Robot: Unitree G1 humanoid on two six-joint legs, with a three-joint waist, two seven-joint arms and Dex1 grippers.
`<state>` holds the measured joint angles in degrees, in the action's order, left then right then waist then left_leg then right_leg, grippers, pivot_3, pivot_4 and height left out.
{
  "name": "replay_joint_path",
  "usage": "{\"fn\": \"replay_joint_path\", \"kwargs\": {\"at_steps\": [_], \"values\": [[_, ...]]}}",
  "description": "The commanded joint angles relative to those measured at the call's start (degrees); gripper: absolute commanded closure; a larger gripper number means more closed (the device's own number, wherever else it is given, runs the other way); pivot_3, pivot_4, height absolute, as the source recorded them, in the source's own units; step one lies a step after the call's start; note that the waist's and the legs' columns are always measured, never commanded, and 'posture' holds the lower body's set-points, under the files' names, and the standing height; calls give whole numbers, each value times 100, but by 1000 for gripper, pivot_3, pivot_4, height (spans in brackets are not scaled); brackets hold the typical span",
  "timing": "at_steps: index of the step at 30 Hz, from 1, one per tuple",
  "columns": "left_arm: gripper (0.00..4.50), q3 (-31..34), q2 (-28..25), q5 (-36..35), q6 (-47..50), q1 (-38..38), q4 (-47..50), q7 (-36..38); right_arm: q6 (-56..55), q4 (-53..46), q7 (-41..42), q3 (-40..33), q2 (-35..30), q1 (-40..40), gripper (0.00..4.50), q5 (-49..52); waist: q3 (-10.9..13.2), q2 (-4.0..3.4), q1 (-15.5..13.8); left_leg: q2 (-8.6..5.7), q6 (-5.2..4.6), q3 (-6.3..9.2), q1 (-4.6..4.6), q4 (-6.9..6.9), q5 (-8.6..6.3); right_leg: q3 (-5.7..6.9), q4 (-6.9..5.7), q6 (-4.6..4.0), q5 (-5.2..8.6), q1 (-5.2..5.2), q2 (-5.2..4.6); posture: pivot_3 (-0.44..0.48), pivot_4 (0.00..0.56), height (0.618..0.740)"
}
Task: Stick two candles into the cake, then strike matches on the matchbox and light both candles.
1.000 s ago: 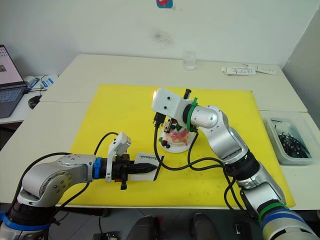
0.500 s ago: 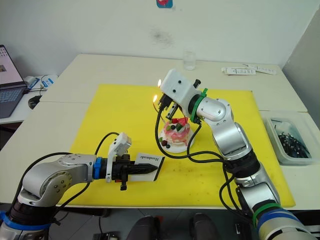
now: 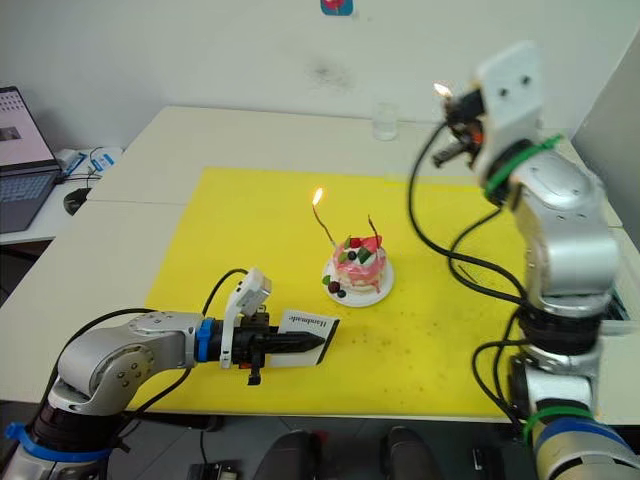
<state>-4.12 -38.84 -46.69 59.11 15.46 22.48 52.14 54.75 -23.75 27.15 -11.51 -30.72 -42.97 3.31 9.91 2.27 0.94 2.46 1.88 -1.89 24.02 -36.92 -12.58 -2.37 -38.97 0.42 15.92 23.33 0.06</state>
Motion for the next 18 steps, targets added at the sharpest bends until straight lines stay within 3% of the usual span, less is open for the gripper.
{"fn": "replay_joint_path", "kwargs": {"at_steps": [1,5,10,18], "values": [[4500,-73,131,-229,68,110,253,16,197,-492,-62,-733,-661,648,4463,-131,1,-2,5,0,0,1,0,1,0,0,-1,1,0,0,1,0,150,740],[4500,-156,266,-338,125,155,280,-42,137,-655,-86,-1399,-1187,1802,4463,-229,1,-5,34,11,0,4,-3,2,0,-1,-3,27,16,1,19,0,150,740],[4500,-260,367,-359,115,98,308,-75,-61,-494,-209,-1829,-1114,2916,4463,-258,0,-7,107,18,0,1,-13,1,0,-13,-5,30,17,-3,37,0,150,740],[4500,-295,417,-335,65,-47,362,-124,-441,264,-552,-1774,-715,3319,4463,-205,-4,-15,96,21,-1,3,-22,-6,1,-18,-11,24,10,-6,65,0,150,740]]}}
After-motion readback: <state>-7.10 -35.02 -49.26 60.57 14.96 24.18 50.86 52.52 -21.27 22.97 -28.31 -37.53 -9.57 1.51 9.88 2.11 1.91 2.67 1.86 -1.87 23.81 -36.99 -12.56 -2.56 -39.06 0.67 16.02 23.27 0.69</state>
